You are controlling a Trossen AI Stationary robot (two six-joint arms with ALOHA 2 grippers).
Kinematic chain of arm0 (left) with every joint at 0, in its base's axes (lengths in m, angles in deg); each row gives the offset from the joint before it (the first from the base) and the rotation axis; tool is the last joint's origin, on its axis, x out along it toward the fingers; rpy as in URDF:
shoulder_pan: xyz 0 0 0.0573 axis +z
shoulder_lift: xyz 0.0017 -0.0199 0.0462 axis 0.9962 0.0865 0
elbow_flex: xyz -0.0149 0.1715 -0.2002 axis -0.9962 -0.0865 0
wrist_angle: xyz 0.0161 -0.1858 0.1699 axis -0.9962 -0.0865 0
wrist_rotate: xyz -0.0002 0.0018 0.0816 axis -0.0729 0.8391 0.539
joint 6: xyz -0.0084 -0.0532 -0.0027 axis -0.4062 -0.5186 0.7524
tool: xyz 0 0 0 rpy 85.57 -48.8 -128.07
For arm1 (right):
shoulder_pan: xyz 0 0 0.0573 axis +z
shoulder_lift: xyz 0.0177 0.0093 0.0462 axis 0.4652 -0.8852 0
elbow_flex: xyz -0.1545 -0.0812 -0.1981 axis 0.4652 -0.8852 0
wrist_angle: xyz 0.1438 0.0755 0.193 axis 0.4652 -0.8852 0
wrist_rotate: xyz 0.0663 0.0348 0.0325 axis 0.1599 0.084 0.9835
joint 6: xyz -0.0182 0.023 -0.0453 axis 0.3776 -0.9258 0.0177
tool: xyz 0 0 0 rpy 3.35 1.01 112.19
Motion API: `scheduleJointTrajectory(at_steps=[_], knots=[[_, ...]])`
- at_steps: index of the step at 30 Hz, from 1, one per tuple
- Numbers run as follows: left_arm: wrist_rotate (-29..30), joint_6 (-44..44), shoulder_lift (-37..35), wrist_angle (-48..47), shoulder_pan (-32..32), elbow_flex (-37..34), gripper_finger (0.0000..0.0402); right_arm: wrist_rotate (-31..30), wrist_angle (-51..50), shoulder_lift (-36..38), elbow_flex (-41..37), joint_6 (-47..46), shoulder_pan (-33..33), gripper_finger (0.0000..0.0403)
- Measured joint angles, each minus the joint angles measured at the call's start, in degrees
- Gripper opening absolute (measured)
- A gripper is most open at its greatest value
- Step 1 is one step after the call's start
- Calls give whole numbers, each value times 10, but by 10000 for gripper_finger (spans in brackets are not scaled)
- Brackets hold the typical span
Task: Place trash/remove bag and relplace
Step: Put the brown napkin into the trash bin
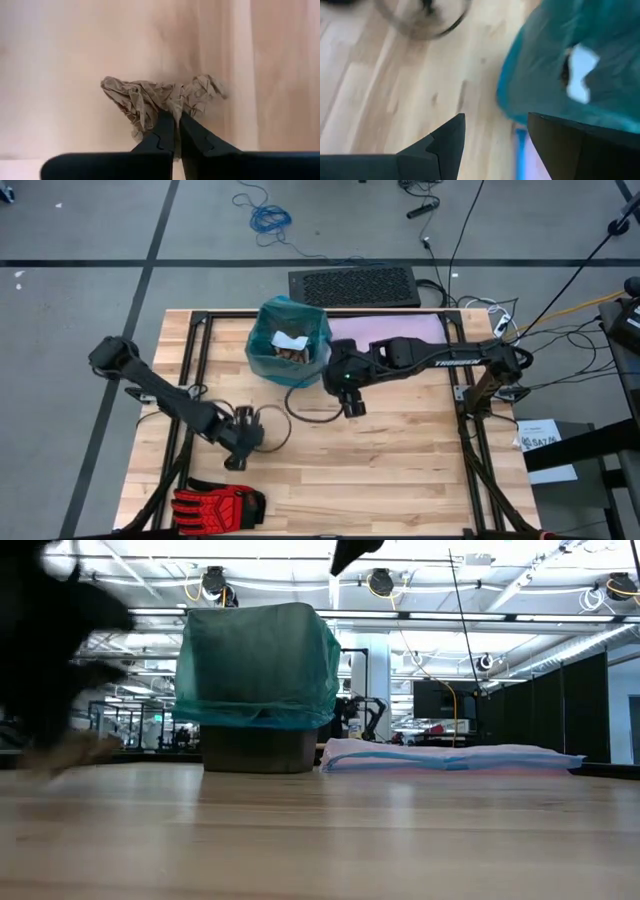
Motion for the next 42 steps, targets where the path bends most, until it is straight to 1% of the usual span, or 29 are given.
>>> scheduleJointTrajectory(at_steps=[3, 4, 6, 10, 12, 13, 14, 15, 17, 20, 23, 25, 27, 30, 38, 42], knots=[[42, 51, -46, -22, 31, 50, 6, 1, -23, 1, 0, -6, 9, 208], [57, 72, -58, -10, 42, 65, 5, 1, -28, 2, 0, -9, 12, 208], [85, 119, -83, 45, 64, 97, 4, 1, -26, 3, 0, -12, 18, 208], [136, 239, -112, 120, 112, 148, 3, -1, -22, 4, 0, -12, 23, 208], [186, 299, -117, 141, 144, 167, 3, -3, -20, 4, 0, -15, 22, 208], [202, 323, -118, 146, 165, 177, 2, -3, -21, 5, 0, -15, 21, 208], [207, 342, -119, 148, 187, 186, 2, -4, -22, 5, 0, -14, 20, 208], [205, 353, -119, 148, 212, 193, 2, -5, -24, 5, 0, -14, 20, 208], [168, 366, -118, 144, 270, 202, 2, -15, -28, 6, 0, -11, 20, 208], [94, 374, -107, 131, 363, 209, 1, -33, -33, 10, 0, 0, 20, 208], [9, 378, -86, 108, 446, 224, 1, -32, -33, 13, 0, 3, 12, 208], [-58, 376, -71, 98, 485, 230, 2, -32, -34, 13, 0, 3, 4, 208], [-91, 356, -55, 95, 507, 232, 11, -32, -35, 13, 0, 3, -5, 208], [-96, 365, -34, 94, 518, 233, 42, -31, -37, 13, 0, 3, -21, 208], [-96, 379, -12, 104, 519, 233, 148, -31, -12, 13, 0, 13, -58, 208], [-89, 379, -23, 117, 519, 233, 175, -31, -11, 13, 0, 28, -69, 208]])
